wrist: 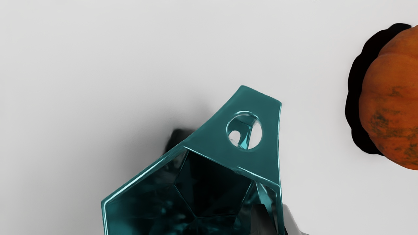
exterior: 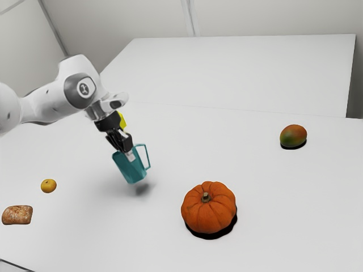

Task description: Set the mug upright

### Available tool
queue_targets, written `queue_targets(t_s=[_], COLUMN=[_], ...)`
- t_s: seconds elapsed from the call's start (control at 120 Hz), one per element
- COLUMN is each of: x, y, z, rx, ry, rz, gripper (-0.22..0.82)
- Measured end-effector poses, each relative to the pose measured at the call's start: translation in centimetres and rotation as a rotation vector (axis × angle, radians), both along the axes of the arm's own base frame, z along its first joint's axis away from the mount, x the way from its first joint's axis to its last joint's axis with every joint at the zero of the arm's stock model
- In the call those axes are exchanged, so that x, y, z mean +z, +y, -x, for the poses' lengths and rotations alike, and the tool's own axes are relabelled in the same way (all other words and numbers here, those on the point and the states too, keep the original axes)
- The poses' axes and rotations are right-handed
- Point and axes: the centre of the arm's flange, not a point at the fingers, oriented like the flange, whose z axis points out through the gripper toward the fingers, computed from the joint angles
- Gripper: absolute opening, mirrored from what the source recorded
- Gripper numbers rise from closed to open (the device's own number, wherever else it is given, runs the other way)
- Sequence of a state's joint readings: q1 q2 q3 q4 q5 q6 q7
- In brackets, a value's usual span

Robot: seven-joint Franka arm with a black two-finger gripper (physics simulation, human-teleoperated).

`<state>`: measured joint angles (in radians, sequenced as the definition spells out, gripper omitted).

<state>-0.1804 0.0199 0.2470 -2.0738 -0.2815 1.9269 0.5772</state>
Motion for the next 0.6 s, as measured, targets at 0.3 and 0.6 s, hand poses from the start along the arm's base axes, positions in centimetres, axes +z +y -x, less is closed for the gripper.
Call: queue_targets(t_s=[0.3, 0.6], x=[-1.0, -2.3], y=[-5.8, -2.8], z=[-1.0, -2.5], rx=[-0.197, -0.158], ry=[-0.167, -0.234], rz=[-0.193, -0.252], gripper=[-0.18, -0.18])
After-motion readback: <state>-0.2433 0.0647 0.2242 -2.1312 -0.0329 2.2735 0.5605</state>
